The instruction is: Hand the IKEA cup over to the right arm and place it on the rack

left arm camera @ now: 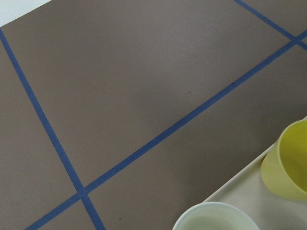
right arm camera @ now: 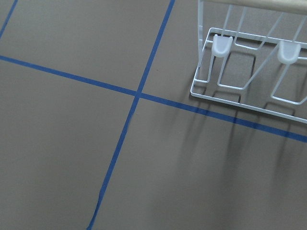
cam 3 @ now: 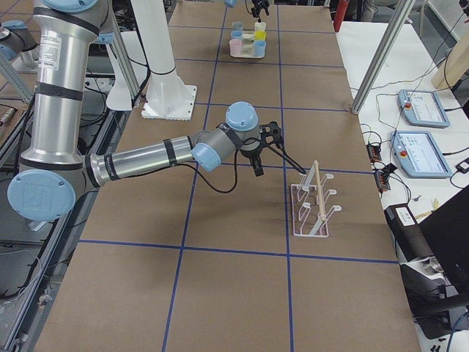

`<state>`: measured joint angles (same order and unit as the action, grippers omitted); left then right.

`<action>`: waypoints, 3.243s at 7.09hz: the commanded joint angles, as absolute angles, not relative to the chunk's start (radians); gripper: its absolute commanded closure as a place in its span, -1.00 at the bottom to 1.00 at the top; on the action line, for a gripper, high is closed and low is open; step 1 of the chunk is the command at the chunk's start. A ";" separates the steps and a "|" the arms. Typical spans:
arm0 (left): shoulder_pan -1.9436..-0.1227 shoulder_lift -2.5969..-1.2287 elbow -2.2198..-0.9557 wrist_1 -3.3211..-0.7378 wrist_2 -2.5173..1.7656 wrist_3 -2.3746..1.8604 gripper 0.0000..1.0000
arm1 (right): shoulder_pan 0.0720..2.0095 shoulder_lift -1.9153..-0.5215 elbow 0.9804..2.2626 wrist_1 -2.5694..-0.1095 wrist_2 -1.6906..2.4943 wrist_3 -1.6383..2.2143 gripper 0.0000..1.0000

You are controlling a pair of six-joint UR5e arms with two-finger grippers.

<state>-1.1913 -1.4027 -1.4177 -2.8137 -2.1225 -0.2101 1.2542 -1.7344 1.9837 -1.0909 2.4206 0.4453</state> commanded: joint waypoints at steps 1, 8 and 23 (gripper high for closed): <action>-1.178 -1.405 -1.407 -2.816 -2.115 -0.212 -0.45 | 1.252 -1.735 1.983 -1.089 2.421 0.445 -0.99; -1.154 -1.408 -1.397 -2.829 -2.128 -0.206 0.79 | 1.250 -1.738 1.982 -1.089 2.421 0.445 -0.99; -1.394 -1.534 -1.704 -2.778 -2.442 -1.060 1.00 | 1.194 -1.572 1.971 -0.770 2.326 0.446 -0.91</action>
<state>-1.3995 -1.5198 -1.6421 -2.7760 -2.3776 -0.8413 1.2187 -1.5894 1.9747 -0.8107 2.3554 0.4458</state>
